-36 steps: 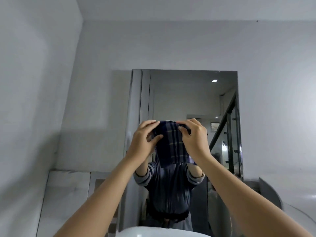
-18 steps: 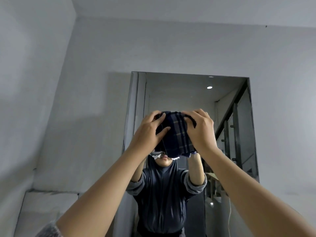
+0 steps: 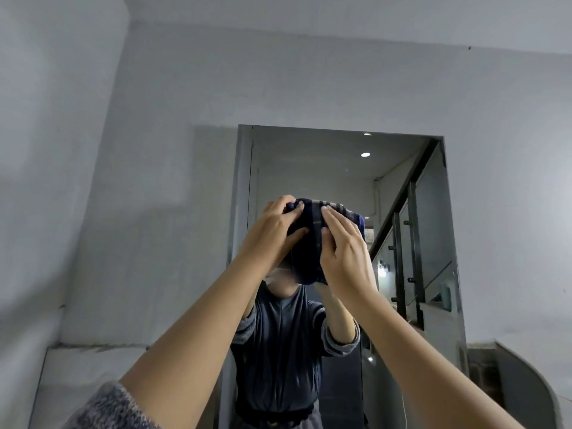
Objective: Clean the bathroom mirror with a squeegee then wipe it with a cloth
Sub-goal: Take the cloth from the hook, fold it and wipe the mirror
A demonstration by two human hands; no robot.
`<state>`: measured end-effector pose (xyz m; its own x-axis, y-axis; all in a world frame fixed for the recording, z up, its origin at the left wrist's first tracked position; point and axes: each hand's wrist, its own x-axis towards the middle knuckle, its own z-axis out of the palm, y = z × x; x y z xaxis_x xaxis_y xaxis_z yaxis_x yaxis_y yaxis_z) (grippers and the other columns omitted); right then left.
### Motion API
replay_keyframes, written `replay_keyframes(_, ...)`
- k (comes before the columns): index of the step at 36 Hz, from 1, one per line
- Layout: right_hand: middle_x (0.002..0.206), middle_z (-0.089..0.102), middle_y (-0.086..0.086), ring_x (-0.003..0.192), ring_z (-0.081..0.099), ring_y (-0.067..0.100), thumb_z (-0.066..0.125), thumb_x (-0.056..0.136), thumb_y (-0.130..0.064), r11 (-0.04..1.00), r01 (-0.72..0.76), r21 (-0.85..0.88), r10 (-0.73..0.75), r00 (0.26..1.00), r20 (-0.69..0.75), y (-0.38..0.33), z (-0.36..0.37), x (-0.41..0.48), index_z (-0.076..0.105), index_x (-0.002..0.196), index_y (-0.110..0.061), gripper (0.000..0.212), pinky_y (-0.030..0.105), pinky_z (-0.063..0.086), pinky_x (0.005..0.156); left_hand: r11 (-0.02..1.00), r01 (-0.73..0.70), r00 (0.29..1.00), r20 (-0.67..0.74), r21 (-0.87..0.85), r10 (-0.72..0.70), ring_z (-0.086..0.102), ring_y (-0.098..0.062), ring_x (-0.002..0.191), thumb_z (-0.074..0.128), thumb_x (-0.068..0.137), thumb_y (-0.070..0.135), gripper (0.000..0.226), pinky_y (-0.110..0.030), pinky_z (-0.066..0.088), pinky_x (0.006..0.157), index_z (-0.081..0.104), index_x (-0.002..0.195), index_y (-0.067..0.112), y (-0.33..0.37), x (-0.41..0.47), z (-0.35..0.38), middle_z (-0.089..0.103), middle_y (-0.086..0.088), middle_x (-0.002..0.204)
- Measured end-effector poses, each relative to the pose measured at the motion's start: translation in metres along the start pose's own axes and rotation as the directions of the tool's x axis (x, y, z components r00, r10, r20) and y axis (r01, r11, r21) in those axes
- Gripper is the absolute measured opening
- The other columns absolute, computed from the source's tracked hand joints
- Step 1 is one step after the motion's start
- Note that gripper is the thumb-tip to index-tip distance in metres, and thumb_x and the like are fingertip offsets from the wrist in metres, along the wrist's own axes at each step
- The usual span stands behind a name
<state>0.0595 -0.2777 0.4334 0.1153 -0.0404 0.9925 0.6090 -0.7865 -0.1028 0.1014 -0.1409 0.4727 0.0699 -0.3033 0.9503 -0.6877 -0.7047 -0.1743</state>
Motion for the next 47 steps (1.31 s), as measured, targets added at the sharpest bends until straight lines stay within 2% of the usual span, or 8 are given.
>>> replay_keyframes(2,0.149,0.035,-0.003,0.138,0.028,0.010,0.036,0.099,-0.022,0.998,-0.055,-0.022,0.057,0.995,0.081,0.004,0.004,-0.003,0.035,0.143,-0.018,0.044,0.021,0.022,0.112,0.999,-0.027,0.999,0.023,-0.043,0.028,0.039,-0.019,0.123,0.056,0.090,0.024,0.048,-0.030,0.038,0.100,0.044,0.134,0.010,-0.005,-0.007,-0.003,0.043,-0.006,0.136)
replay_keyframes(6,0.157,0.005,-0.009,0.144,0.005,0.007,0.023,0.099,-0.039,0.971,0.046,-0.234,0.003,0.979,0.202,0.009,0.016,-0.009,0.008,0.149,-0.028,0.053,0.025,0.004,0.117,0.994,-0.062,0.997,0.035,-0.090,0.065,0.028,-0.016,0.135,0.043,0.093,0.033,0.050,-0.021,0.023,0.107,0.035,0.140,0.016,-0.017,-0.032,-0.002,0.029,-0.002,0.149)
replay_keyframes(10,0.155,-0.012,-0.009,0.141,-0.011,0.004,0.011,0.093,-0.056,0.939,0.039,-0.341,0.017,0.987,0.161,0.014,0.029,-0.006,-0.008,0.147,-0.026,0.064,0.023,-0.010,0.114,0.998,0.033,0.998,-0.044,-0.062,-0.036,0.009,-0.013,0.142,0.034,0.097,0.033,0.050,-0.026,0.015,0.113,0.023,0.144,0.017,-0.033,-0.061,0.007,0.016,0.003,0.153)
replay_keyframes(14,0.158,-0.008,0.001,0.143,-0.010,0.010,0.015,0.093,-0.058,0.907,0.006,-0.422,0.034,0.996,0.087,0.010,0.036,0.017,-0.007,0.148,-0.020,0.071,0.026,-0.015,0.113,0.997,0.061,0.996,-0.069,0.040,-0.058,0.002,-0.014,0.143,0.036,0.099,0.027,0.050,-0.028,0.011,0.115,0.020,0.144,0.013,-0.044,-0.082,0.016,0.012,0.000,0.155)
replay_keyframes(22,0.158,0.000,0.008,0.145,0.002,0.023,0.023,0.094,-0.055,0.893,0.027,-0.449,-0.003,0.999,0.054,-0.013,0.054,0.091,-0.002,0.149,-0.021,0.069,0.036,-0.004,0.116,0.988,0.109,0.989,-0.115,0.113,-0.096,0.008,-0.018,0.142,0.033,0.095,0.024,0.052,-0.025,0.007,0.116,0.021,0.144,0.010,-0.039,-0.088,0.027,0.016,-0.006,0.153)
replay_keyframes(31,0.158,-0.002,0.012,0.145,-0.001,0.027,0.023,0.096,-0.052,0.824,0.291,-0.486,-0.185,0.949,0.254,-0.051,0.076,0.140,0.004,0.149,-0.026,0.062,0.041,-0.001,0.117,0.985,0.099,0.991,-0.108,0.143,-0.084,0.009,-0.019,0.143,0.028,0.097,0.027,0.051,-0.036,0.018,0.115,0.022,0.144,0.009,-0.041,-0.089,0.028,0.018,-0.006,0.153)
replay_keyframes(37,0.158,0.001,0.008,0.146,-0.002,0.022,0.023,0.095,-0.054,0.755,0.425,-0.500,-0.303,0.901,0.309,-0.032,0.059,0.143,0.009,0.149,-0.025,0.062,0.039,-0.001,0.119,0.975,0.088,0.994,-0.079,0.206,-0.073,0.005,-0.017,0.143,0.033,0.097,0.028,0.053,-0.032,0.013,0.116,0.017,0.145,0.012,-0.044,-0.089,0.026,0.012,-0.003,0.155)
replay_keyframes(47,0.159,0.000,0.005,0.145,0.002,0.023,0.020,0.093,-0.058,0.796,0.213,-0.567,-0.132,0.975,0.181,0.048,-0.015,0.147,0.004,0.148,-0.032,0.063,0.038,0.000,0.118,0.962,0.097,0.994,-0.067,0.254,-0.083,0.006,-0.018,0.143,0.024,0.097,0.031,0.053,-0.035,0.014,0.116,0.014,0.146,0.012,-0.041,-0.089,0.027,0.011,-0.004,0.155)
